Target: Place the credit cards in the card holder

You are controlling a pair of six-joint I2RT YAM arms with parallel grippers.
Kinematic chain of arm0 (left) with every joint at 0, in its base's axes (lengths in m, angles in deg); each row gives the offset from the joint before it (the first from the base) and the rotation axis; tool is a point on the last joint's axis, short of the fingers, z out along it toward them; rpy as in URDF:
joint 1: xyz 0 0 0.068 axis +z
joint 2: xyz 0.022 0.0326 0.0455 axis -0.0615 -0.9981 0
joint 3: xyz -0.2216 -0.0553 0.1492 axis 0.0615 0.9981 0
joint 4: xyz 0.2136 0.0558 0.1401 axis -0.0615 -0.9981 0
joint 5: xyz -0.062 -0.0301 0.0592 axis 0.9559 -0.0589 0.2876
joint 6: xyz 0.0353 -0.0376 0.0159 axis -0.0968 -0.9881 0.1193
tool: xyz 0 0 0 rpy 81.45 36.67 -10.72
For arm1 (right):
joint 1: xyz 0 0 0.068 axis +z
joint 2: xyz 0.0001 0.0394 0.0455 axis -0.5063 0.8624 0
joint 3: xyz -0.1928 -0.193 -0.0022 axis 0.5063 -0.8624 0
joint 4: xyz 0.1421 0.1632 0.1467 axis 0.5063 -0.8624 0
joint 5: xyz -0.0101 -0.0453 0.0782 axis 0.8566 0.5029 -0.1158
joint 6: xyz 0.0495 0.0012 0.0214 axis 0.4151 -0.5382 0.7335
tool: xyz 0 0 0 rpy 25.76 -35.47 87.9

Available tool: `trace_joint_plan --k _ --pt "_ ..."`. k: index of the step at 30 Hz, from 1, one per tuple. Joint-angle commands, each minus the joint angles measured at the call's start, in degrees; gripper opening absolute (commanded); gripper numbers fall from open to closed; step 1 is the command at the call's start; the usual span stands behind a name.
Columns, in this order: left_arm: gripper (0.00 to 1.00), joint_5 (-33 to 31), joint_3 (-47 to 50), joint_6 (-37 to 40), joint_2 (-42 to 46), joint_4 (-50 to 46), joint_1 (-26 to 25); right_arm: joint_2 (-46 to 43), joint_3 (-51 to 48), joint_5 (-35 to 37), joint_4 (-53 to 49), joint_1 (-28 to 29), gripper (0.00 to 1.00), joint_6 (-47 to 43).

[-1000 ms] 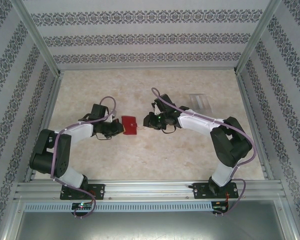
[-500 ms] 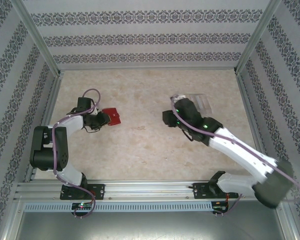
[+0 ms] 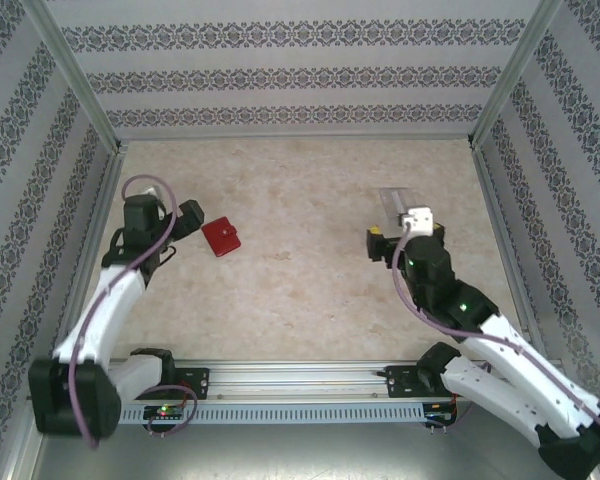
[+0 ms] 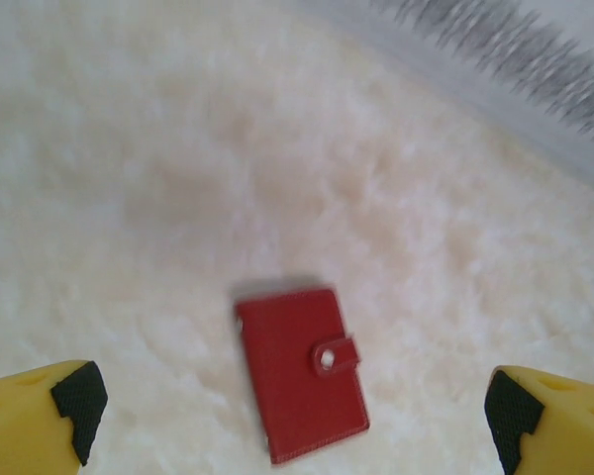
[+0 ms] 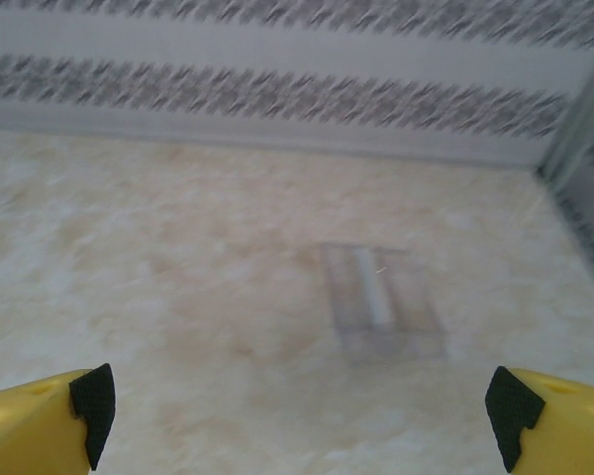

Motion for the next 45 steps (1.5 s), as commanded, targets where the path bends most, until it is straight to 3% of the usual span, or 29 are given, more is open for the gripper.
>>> trace_joint_plan --k 1,3,7,9,11,14,17,21,24,31,33,37,40,42,45 --pt "1.0 -7.0 10.2 7.7 7.3 8.7 -1.6 -5.9 -9.0 3.1 10.6 -5.1 0.98 -7.3" --pt "1.0 -5.0 15.5 11.1 10.5 14.7 -1.7 -9.8 -17.3 -2.9 18.1 -10.0 0.98 -10.6" --pt "1.0 1.1 26.8 31.8 10.0 33.5 -1.9 -13.4 -28.7 -10.1 26.3 -20.5 0.98 -7.8" --pt "0.99 -0.7 28.4 33.0 6.5 37.5 -1.9 -12.1 -32.4 -14.2 31.0 -25.1 0.98 -4.8" --pt "0.99 1.9 27.0 34.2 1.4 38.0 -1.8 -9.2 -34.2 -18.8 35.3 -29.2 0.98 -2.8" --pt "0.99 4.1 25.2 33.3 -5.7 41.7 -1.8 -2.7 -32.4 -20.3 38.7 -30.6 0.98 -5.7" --pt "0.99 2.8 26.2 31.2 -12.2 51.9 -1.6 7.6 -29.8 -24.3 44.8 -32.5 0.98 -7.8" --pt "0.99 4.1 22.8 30.5 -18.5 54.4 -1.4 21.4 -26.2 -29.4 53.8 -32.7 0.98 -6.6" --pt "0.99 3.5 22.0 30.8 -22.4 57.3 -0.8 28.1 -25.8 -27.7 62.8 -32.7 0.98 -4.8" --pt "0.99 1.3 22.6 28.2 -32.9 69.4 1.0 38.2 -21.9 -26.1 68.6 -33.1 0.98 -7.4" --pt "0.99 1.7 21.0 28.0 -32.0 64.3 1.3 42.7 -23.0 -25.9 75.3 -33.1 0.98 -7.4" --pt "0.99 0.1 21.0 25.7 -32.7 65.8 2.6 50.4 -21.5 -25.1 80.6 -32.7 0.98 -7.8" --pt "0.99 1.2 19.8 26.2 -32.4 63.2 2.7 49.1 -20.5 -24.1 76.7 -32.2 0.98 -8.1" --pt "0.99 1.5 17.6 26.5 -32.7 59.3 2.6 49.8 -21.5 -22.4 79.8 -31.9 0.98 -7.9" --pt "0.99 1.6 17.3 26.6 -32.7 58.4 2.5 49.9 -18.7 -18.5 74.2 -32.1 0.98 -5.9"
